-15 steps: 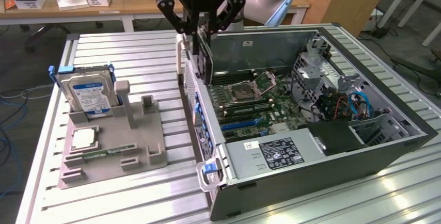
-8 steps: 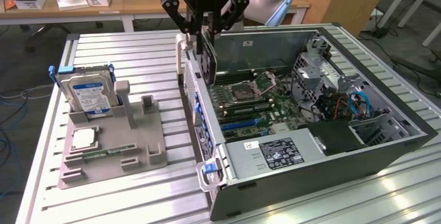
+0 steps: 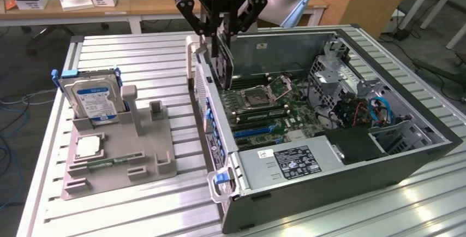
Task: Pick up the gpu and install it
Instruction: 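Pick up the gpu and move the gpu toward the slot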
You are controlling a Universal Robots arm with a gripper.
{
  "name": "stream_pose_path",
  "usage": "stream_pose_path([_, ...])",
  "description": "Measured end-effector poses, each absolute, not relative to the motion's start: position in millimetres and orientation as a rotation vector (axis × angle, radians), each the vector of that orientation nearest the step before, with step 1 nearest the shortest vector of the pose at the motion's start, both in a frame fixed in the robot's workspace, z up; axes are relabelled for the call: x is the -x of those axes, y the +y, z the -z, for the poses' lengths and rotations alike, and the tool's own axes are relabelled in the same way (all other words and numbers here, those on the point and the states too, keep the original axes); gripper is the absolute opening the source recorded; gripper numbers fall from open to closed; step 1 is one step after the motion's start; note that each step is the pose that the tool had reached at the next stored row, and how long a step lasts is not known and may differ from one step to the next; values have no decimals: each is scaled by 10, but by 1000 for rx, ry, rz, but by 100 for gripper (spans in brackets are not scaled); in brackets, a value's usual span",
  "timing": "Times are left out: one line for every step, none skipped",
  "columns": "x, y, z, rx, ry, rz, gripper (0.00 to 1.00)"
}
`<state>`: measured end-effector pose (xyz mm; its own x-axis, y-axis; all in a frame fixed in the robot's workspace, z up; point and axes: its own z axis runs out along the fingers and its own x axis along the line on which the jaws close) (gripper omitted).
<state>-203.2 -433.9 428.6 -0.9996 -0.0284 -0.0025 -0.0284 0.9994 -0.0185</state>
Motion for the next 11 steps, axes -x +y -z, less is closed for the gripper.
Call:
stream_pose_path([2026,-4338,-4286,45,3138,29,26])
stream_pose_path([2020,-4339,-4286,45,3138,29,26])
stream_pose_path([2015,-4339,-4286,45,3138,29,26])
stream_pose_path([2009,-4338,-4286,45,3138,29,26])
stream_pose_path([2004,-4339,-4286,45,3138,29,26])
stream_pose_path([1997,-4338,-4286,45,3138,29,26])
stream_pose_path([1991,-4338,-4286,45,3138,29,26])
stream_pose_path([1984,-4338,-4286,45,3138,29,26])
stream_pose_path([1977,-4339,-4286,45,3138,29,26])
stream_pose_path([1970,-4338,-4286,45,3138,29,26])
stream_pose_path([1963,-4338,-4286,45,3138,29,26])
